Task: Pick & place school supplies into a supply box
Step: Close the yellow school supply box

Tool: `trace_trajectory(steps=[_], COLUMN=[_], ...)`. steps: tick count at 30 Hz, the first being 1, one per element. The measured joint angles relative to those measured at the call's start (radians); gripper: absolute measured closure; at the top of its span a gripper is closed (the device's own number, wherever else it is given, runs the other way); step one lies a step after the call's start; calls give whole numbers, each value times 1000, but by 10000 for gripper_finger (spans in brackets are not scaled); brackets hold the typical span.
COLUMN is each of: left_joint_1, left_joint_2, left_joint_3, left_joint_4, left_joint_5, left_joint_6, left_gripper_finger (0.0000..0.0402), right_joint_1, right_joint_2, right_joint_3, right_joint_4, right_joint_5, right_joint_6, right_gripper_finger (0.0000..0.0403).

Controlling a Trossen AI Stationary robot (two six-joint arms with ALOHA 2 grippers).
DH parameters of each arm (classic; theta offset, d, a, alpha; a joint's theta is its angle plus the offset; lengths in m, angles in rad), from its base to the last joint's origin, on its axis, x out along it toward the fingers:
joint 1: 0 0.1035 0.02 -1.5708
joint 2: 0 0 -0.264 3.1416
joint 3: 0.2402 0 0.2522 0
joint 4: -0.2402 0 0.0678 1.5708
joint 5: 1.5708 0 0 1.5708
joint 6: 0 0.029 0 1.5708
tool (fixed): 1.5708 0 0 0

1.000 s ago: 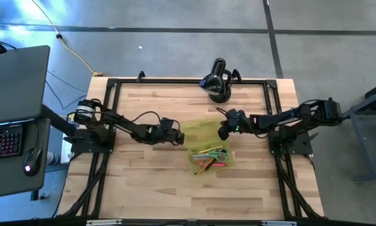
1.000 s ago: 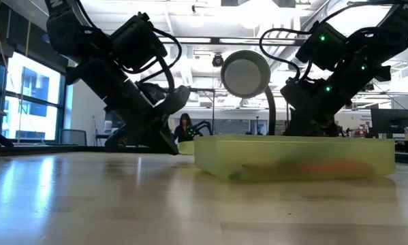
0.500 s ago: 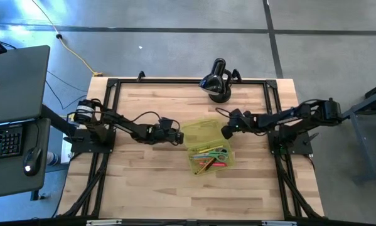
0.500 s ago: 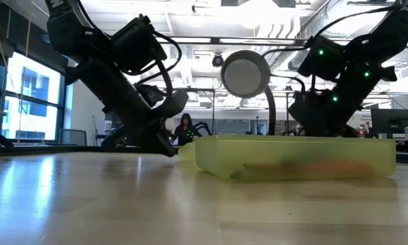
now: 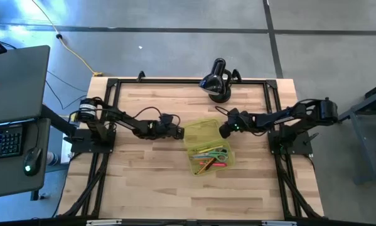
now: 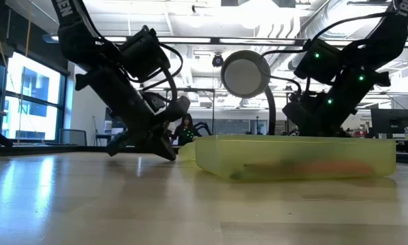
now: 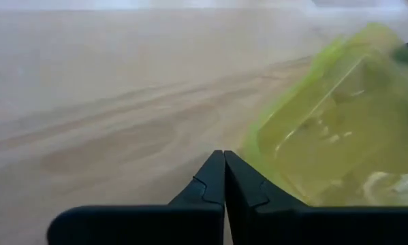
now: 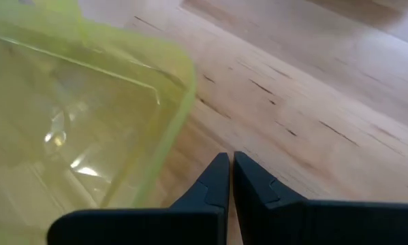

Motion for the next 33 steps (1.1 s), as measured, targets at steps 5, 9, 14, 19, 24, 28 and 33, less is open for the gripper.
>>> trace_trajectory(steps=[5, 9, 14, 19, 24, 28, 33], left_joint_1=[0, 1, 1, 1, 1, 1, 1], left_joint_2=[62, 76, 80, 78, 79, 79, 78], left_joint_3=[2, 2, 35, 73, 98, 100, 101], left_joint_4=[126, 200, 193, 217, 215, 201, 112], left_joint_5=[-9, -14, 4, 27, 44, 44, 67], left_joint_6=[16, 42, 97, 149, 187, 200, 202], left_gripper_finger=[392, 377, 363, 390, 379, 358, 383], right_joint_1=[-4, -4, -4, 0, 38, 76, 123], right_joint_2=[14, 16, 18, -20, -88, -143, -220], right_joint_3=[0, -2, -4, -4, -4, -3, -3], right_joint_4=[72, 98, 134, 182, 172, 106, -113], right_joint_5=[-25, -38, -50, -82, -56, -3, 56], right_joint_6=[-7, -8, -53, -77, -80, -86, -8], right_gripper_finger=[403, 403, 403, 403, 403, 403, 403])
